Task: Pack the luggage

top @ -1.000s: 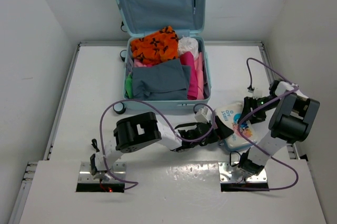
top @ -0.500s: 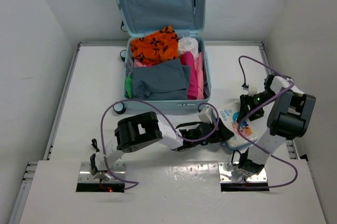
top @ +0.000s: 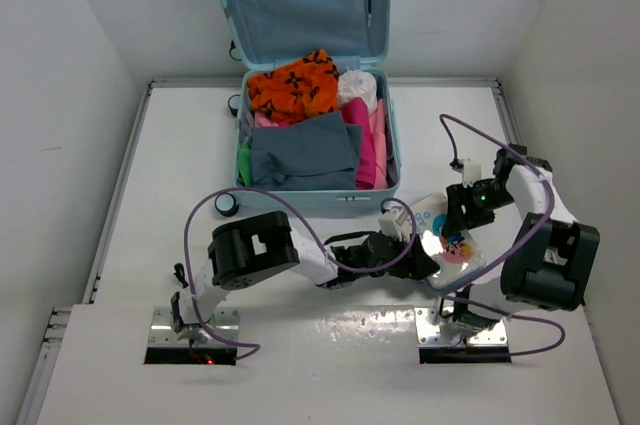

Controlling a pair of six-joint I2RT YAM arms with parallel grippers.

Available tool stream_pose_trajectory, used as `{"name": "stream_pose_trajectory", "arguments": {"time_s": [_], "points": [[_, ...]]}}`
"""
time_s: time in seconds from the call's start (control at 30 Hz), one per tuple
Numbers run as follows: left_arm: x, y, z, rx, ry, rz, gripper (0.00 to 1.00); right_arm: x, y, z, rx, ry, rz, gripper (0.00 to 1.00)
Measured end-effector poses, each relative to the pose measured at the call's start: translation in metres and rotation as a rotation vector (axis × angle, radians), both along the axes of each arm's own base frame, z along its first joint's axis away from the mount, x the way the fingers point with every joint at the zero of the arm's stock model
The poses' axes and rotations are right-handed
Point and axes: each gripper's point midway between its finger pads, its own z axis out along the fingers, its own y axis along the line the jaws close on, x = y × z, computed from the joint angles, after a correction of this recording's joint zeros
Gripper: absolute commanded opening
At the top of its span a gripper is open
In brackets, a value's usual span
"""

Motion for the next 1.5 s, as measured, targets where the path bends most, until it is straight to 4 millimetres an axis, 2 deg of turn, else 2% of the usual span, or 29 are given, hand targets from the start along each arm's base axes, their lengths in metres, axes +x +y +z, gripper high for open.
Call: {"name": "stream_pose_trajectory", "arguments": {"time_s": [0.47, 0.67, 1.13, 1.5], "points": [[0.002, 0.001, 0.013, 0.056, -0.242, -0.084, 0.32, -0.011, 0.000, 0.036, -0.060, -0.066, 0.090, 0.00], [0.006, 0.003, 0.016, 0.082, -0.313, -0.092, 0.32, -0.012, 0.001, 0.045, -0.083, -0.084, 0.113, 0.00], [0.034, 0.014, 0.021, 0.132, -0.406, -0.053, 0.32, 0.009, 0.015, 0.070, -0.109, -0.137, 0.174, 0.00], [0.037, 0.015, 0.022, 0.142, -0.433, -0.060, 0.32, 0.009, 0.019, 0.076, -0.164, -0.093, 0.196, 0.00]]}}
